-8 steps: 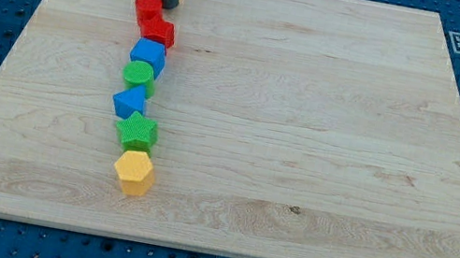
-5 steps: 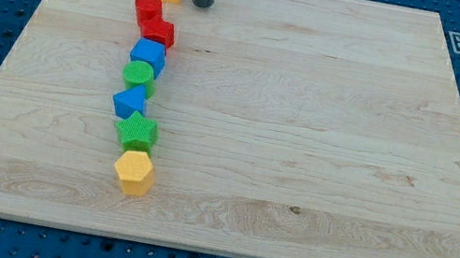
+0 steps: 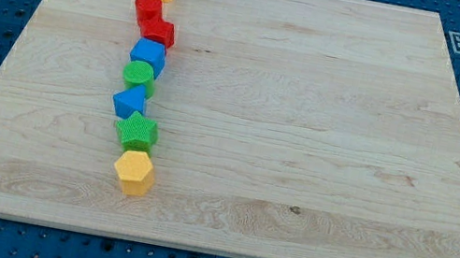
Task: Place the red circle in between yellow heart and red star
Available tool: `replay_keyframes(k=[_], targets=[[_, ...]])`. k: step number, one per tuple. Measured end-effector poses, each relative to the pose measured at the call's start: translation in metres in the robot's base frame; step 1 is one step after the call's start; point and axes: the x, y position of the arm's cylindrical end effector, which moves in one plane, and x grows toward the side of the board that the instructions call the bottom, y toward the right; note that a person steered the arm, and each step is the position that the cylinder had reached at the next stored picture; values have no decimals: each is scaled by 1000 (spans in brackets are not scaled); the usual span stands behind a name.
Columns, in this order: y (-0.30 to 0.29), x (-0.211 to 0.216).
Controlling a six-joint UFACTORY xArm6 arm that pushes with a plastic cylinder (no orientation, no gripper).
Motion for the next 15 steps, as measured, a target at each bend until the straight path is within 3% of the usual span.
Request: replay_keyframes(k=[2,3,4,5,6,8,15], targets=[[-2,-7],[-40,-17],[-94,-7],[-102,37],[-96,69],[-96,88],[-56,84]])
